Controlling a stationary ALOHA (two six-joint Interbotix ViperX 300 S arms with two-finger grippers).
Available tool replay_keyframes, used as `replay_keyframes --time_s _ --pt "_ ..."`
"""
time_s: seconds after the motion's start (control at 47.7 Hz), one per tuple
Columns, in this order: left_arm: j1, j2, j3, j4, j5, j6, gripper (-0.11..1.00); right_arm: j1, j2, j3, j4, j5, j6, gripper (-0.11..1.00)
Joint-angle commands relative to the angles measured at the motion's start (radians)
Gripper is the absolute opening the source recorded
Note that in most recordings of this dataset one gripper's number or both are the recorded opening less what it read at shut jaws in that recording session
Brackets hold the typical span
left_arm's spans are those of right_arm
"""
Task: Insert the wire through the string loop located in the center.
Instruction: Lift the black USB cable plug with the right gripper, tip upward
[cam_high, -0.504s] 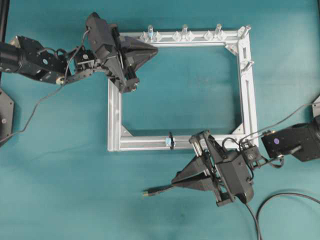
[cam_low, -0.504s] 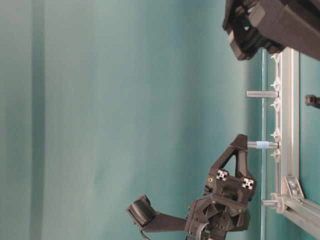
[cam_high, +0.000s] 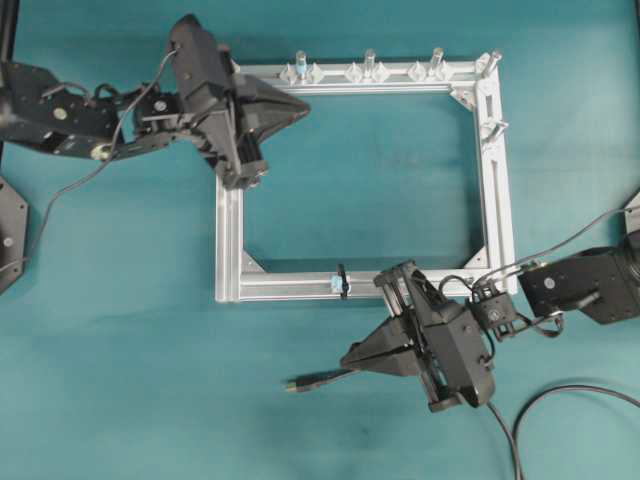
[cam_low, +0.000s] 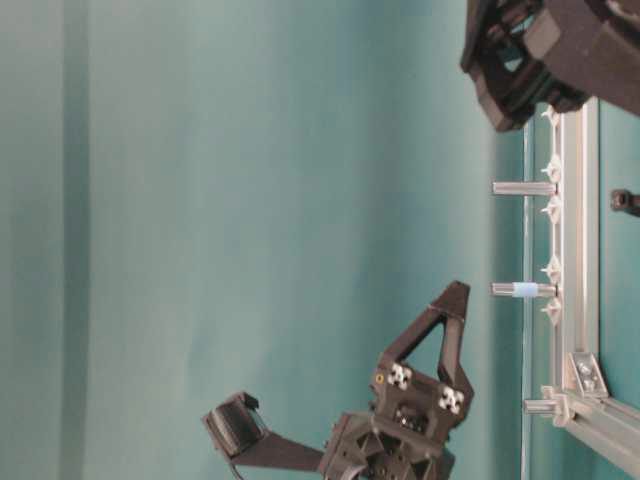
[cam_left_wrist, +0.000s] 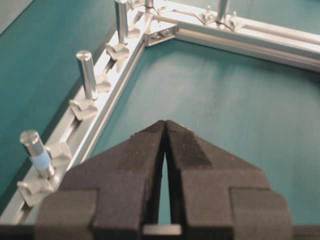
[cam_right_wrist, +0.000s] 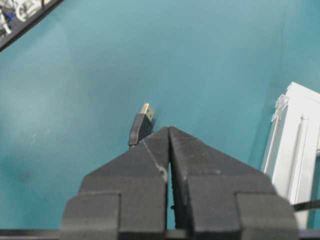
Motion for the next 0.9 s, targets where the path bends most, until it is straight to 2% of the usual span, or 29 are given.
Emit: replay_keyframes --time_s 0.0,0.357,0.441,0.567,0.881 --pt "-0.014 -0.029 0.006 0.003 0.0 -0.003 0.0 0.003 -0.012 -0.026 0.0 0.006 0.002 0.0" --pt "-0.041 -0.029 0.012 0.003 0.003 -0.002 0.0 0.005 -0.012 -0.04 0.002 0.044 0.028 0.01" --pt "-0.043 -0.029 0.014 0.003 0.003 -0.002 0.0 0.003 -0.014 -0.04 0.0 0.048 0.049 0.12" --pt "-0.043 -0.031 0.015 0.003 0.003 -0.003 0.0 0.005 -0.014 -0.04 0.002 0.048 0.08 0.45" --pt "-0.043 -0.029 0.015 0.003 0.005 -0.003 0.0 0.008 0.018 -0.046 0.002 0.043 0.101 0.46"
